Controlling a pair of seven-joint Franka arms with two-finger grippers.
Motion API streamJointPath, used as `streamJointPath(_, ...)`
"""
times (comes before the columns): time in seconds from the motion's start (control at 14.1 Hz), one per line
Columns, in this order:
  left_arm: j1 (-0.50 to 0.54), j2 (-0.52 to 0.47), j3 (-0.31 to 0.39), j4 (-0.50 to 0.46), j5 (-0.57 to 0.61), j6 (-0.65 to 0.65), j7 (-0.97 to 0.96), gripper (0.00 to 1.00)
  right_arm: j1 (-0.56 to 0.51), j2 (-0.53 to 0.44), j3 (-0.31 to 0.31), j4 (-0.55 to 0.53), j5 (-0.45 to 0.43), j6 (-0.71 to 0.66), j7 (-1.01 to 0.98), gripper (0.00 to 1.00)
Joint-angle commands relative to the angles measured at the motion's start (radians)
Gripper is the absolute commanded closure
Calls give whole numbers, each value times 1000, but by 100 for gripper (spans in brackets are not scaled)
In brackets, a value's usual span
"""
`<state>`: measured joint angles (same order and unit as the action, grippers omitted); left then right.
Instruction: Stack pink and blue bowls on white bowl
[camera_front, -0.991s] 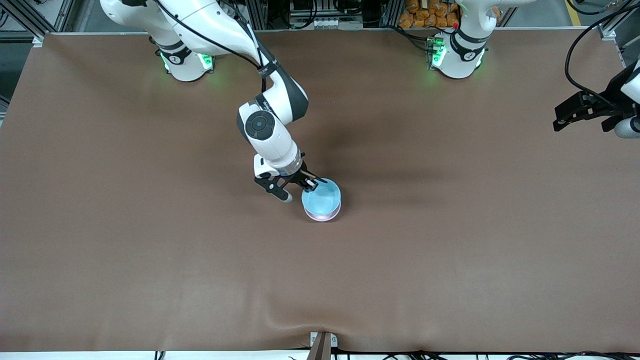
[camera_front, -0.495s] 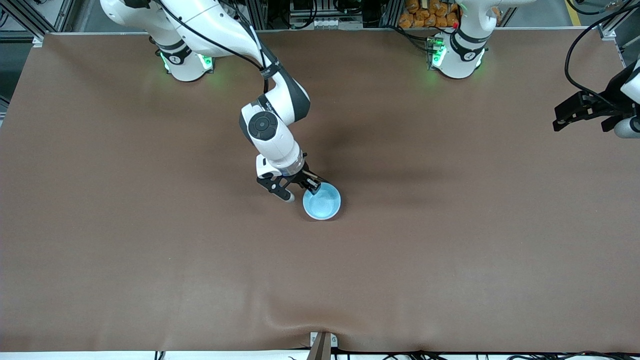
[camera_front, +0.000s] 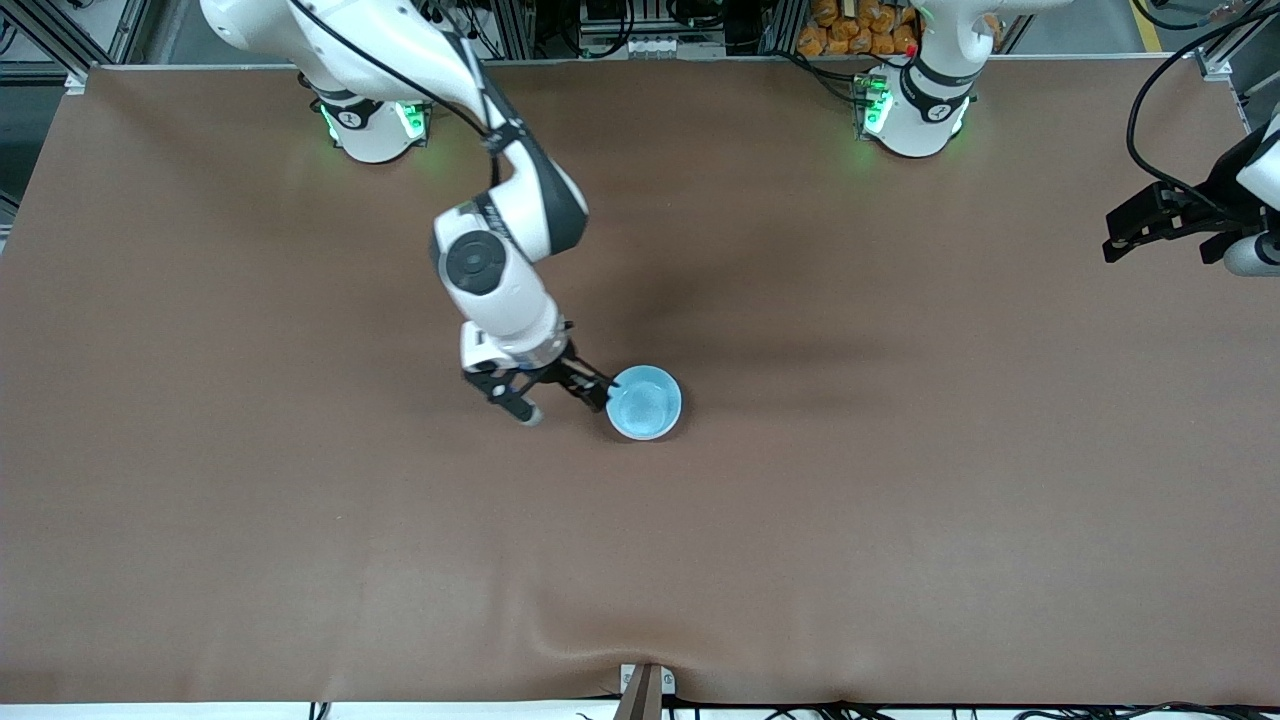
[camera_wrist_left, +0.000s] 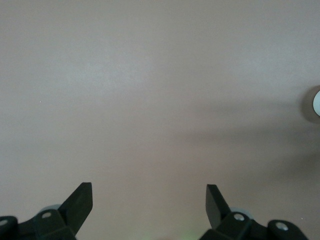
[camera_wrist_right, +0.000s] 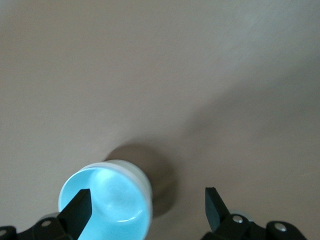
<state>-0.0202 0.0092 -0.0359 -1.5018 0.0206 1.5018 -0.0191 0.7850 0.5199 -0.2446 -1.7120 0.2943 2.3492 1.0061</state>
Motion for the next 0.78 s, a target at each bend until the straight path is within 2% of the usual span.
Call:
streamJointPath(0.0,-3,-2,2,3,-13,0,4,0,-1,-79,-85,-23,-9,-131,-133,0)
streamJointPath(0.28,-4,-2,2,5,-13,0,1,0,-6,-136,-226,-23,-9,-240,-334,0)
streamJointPath(0.42,-3,-2,2,5,-13,0,2,0,-29,-150,-275,-23,-9,-255,-441,0)
streamJointPath(0.57,-6,-2,2,5,-13,0,1,0,-120,-172,-257,-25,-7,-281,-536,0)
streamJointPath(0.71,-6,-2,2,5,-13,0,1,0,-243,-205,-185,-26,-7,-297,-610,0)
